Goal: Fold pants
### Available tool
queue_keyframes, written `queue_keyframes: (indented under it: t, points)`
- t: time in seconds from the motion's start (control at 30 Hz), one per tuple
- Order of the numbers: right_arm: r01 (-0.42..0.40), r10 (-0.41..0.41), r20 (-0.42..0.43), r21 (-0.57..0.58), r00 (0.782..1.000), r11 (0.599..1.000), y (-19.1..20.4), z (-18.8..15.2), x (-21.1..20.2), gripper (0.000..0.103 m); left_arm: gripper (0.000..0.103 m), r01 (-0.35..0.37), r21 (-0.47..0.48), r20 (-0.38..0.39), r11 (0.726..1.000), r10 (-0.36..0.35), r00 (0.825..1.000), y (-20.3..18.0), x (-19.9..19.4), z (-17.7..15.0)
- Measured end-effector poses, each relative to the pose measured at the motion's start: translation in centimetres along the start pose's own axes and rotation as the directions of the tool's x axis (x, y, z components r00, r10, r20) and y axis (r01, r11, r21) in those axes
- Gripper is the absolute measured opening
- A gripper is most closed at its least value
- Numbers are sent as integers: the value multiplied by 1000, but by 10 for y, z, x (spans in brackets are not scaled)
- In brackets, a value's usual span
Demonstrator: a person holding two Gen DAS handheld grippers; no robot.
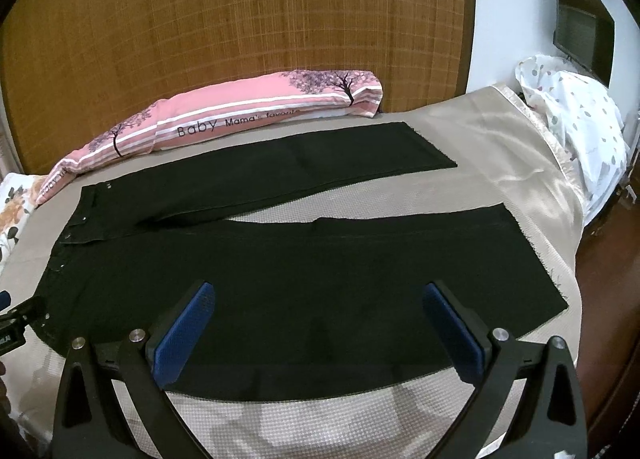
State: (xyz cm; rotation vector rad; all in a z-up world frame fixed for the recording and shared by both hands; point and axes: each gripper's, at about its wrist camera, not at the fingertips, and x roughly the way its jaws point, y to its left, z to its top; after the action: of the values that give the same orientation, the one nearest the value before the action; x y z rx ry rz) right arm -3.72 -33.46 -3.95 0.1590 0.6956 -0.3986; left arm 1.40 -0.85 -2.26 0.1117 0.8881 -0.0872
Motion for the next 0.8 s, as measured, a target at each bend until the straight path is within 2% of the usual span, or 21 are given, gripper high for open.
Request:
queue_keyframes:
  t: [0.8]
  points:
    - [-15, 15, 11, -8, 1000, 1000, 2, 2, -4, 103, 96, -27, -18, -12, 999, 27, 1000, 3, -4, -9]
